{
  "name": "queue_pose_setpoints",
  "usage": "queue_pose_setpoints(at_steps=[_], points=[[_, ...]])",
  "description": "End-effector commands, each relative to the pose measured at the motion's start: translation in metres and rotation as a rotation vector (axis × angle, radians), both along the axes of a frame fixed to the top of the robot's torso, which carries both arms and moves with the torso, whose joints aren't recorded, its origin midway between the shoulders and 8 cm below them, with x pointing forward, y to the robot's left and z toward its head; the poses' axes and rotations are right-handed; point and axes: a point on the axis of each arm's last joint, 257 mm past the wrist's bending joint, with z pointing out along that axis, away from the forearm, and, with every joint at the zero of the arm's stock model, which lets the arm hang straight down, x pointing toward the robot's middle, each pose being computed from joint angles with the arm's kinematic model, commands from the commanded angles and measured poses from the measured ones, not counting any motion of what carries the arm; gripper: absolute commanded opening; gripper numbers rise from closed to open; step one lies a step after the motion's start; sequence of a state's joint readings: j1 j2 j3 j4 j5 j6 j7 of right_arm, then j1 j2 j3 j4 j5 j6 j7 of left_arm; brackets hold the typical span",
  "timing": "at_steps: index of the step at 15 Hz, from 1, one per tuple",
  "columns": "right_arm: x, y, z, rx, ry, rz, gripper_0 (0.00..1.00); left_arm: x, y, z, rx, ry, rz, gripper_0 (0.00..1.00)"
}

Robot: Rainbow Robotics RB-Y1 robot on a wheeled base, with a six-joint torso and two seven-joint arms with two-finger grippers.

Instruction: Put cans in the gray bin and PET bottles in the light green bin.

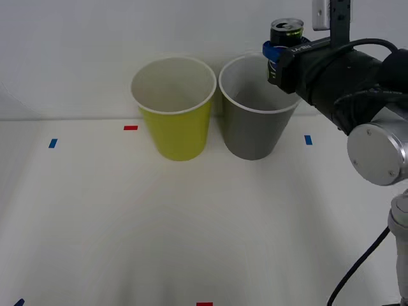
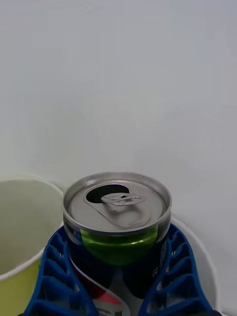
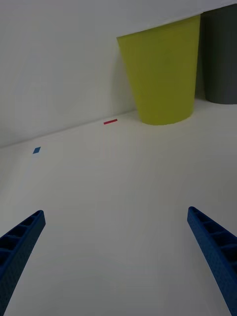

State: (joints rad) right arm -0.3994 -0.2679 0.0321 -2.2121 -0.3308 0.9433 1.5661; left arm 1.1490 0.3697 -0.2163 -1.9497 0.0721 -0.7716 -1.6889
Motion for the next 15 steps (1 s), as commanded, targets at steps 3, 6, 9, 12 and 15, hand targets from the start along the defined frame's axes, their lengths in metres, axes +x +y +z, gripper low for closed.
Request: queue_pose_setpoints(at_steps=[3,6,9,12,15], points=[[0.044,-0.005,0.008,0.019,-0.066,-0.024,0.06,0.000,0.000,0.000,0.000,0.000,0.000,1.00],[0.066,-0.008,0.003,-0.003,-0.092,-0.046,0.06,0.000,0.000,0.000,0.000,0.000,0.000,1.00],[0.072,-0.010,-0.002,-0.032,-0.088,-0.066,0.06,0.000,0.000,0.000,0.000,0.000,0.000,1.00],[0.073,-0.003,-0.004,-0.026,-0.080,-0.052,0.06,0.000,0.000,0.000,0.000,0.000,0.000,1.00],[0.071,0.006,-0.005,-0.007,-0.075,-0.037,0.64,0.000,0.000,0.000,0.000,0.000,0.000,1.00]])
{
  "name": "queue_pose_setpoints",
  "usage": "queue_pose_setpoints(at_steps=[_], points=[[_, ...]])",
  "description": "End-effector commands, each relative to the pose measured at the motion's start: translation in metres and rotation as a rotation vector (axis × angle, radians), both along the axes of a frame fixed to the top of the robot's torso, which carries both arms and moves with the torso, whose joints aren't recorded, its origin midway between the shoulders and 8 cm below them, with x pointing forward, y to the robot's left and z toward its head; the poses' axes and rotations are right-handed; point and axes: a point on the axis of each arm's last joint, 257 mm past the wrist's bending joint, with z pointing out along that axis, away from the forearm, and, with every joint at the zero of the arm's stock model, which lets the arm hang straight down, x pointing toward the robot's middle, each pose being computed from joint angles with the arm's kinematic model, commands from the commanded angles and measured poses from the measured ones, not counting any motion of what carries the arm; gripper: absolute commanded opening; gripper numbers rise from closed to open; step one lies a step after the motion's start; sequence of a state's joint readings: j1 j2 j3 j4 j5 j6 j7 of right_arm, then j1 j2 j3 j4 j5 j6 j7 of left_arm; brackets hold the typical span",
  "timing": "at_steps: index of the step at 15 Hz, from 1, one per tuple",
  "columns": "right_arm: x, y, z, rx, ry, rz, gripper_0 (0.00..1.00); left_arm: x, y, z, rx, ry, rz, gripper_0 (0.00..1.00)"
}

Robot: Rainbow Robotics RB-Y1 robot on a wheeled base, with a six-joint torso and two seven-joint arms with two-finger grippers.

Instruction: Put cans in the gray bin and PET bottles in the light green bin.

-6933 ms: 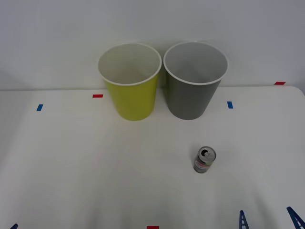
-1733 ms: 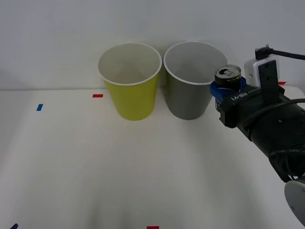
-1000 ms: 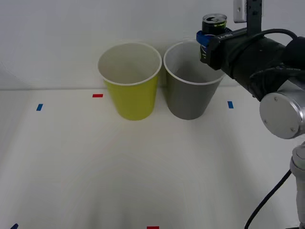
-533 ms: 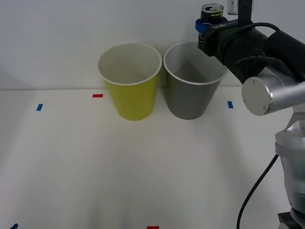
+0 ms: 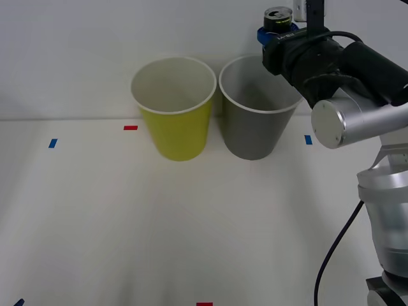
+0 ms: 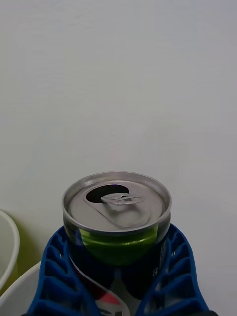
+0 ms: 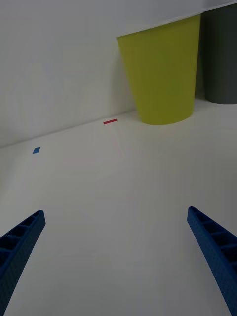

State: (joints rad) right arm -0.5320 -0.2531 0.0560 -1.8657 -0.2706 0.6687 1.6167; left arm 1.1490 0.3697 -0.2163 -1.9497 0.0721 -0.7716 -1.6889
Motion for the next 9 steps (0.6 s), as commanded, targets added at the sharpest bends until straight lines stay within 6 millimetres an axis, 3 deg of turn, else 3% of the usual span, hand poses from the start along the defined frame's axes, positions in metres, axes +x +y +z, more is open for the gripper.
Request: queue_pose_setpoints(at_steps=[1,5,7,9], points=[[-0.001,0.007,0.000,0.014,0.003,0.014,1.00,0.000,0.000,0.000,0.000,0.000,0.000,1.00],[-0.005,0.014,0.012,0.019,-0.049,0.026,1.00,0.000,0.000,0.000,0.000,0.000,0.000,1.00],[-0.017,0.013,0.036,0.040,-0.105,0.029,1.00,0.000,0.000,0.000,0.000,0.000,0.000,1.00],[-0.030,0.008,0.042,0.063,-0.125,0.028,1.00,0.000,0.000,0.000,0.000,0.000,0.000,1.00]])
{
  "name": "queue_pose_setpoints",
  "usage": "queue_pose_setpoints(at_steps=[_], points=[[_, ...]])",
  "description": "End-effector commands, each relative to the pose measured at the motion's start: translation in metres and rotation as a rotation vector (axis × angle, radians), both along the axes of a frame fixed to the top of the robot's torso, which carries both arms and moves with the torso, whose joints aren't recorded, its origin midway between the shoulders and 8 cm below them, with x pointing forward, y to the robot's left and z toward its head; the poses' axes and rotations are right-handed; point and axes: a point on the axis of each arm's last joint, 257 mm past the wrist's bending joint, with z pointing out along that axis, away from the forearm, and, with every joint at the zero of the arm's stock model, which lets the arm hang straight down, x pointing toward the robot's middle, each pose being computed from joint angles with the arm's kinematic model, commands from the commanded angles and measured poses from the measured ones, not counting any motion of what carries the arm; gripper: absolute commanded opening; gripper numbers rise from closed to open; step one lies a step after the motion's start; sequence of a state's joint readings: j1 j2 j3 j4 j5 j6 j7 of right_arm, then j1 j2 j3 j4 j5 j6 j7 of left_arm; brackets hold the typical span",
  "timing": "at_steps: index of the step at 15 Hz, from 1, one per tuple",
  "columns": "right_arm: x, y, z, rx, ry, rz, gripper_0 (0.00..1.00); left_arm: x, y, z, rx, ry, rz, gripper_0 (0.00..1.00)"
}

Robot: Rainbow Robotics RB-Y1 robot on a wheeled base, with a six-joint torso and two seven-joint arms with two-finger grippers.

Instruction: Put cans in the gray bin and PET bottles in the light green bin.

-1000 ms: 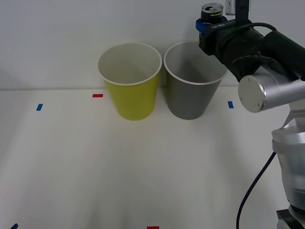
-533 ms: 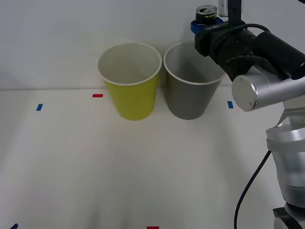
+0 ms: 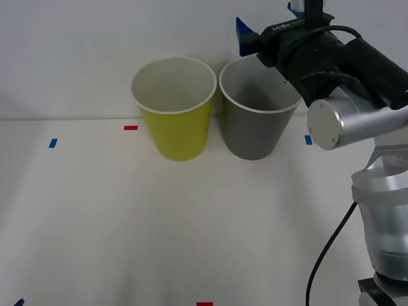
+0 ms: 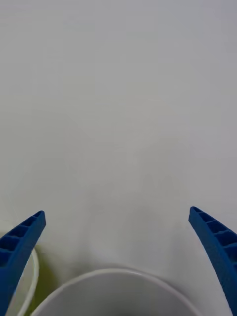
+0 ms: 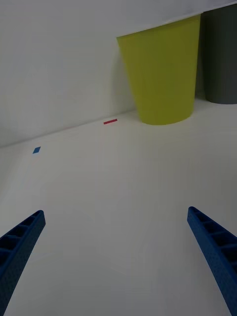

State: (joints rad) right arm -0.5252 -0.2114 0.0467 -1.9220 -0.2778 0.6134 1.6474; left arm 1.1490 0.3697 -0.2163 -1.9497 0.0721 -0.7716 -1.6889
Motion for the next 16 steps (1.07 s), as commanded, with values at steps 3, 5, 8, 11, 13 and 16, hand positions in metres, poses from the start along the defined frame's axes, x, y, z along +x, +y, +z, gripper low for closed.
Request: queue_pose_setpoints(at_steps=[3,5,8,11,13,16], points=[[-0.050,-0.027,0.007,0.022,-0.059,-0.020,1.00,0.000,0.000,0.000,0.000,0.000,0.000,1.00],[-0.079,-0.034,-0.010,0.016,-0.046,-0.015,1.00,0.000,0.000,0.000,0.000,0.000,0.000,1.00],[-0.122,-0.037,-0.048,0.009,0.016,0.002,1.00,0.000,0.000,0.000,0.000,0.000,0.000,1.00],[-0.164,-0.048,-0.083,-0.005,0.095,-0.005,1.00,0.000,0.000,0.000,0.000,0.000,0.000,1.00],[-0.182,-0.055,-0.103,-0.003,0.147,-0.015,1.00,0.000,0.000,0.000,0.000,0.000,0.000,1.00],[-0.199,-0.065,-0.128,0.007,0.182,-0.033,1.00,0.000,0.000,0.000,0.000,0.000,0.000,1.00]])
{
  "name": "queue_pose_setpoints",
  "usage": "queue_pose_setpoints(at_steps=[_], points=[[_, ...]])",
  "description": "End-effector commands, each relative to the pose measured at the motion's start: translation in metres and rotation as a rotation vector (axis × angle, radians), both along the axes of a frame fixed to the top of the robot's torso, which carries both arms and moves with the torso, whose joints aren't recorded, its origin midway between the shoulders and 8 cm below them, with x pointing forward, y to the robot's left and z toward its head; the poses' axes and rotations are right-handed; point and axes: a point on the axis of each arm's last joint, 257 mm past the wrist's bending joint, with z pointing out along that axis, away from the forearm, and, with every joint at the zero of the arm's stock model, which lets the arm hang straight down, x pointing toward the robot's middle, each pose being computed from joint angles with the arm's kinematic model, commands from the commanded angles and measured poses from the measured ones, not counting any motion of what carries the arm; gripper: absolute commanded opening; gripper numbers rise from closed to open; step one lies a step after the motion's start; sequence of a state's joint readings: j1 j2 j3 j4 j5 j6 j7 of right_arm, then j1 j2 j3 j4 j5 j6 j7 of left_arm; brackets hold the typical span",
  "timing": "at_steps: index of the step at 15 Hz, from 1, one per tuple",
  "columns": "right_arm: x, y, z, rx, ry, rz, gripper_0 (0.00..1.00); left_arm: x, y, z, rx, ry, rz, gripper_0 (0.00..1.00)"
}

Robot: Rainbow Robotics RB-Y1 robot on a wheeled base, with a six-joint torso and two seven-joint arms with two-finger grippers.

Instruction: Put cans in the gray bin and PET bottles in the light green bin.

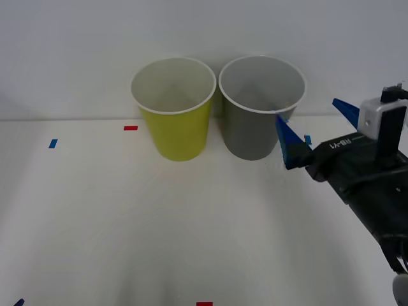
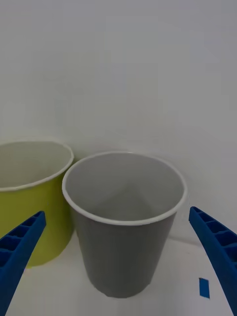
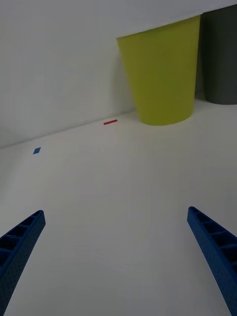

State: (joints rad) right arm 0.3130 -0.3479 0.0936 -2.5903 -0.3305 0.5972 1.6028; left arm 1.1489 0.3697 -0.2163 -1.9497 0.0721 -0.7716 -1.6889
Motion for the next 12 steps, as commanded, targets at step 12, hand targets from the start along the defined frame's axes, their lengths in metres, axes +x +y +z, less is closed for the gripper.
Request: queue_pose_setpoints(at_steps=[12], points=[[-0.048,-0.052,-0.124,0.039,-0.041,-0.093,1.00,0.000,0.000,0.000,0.000,0.000,0.000,1.00]])
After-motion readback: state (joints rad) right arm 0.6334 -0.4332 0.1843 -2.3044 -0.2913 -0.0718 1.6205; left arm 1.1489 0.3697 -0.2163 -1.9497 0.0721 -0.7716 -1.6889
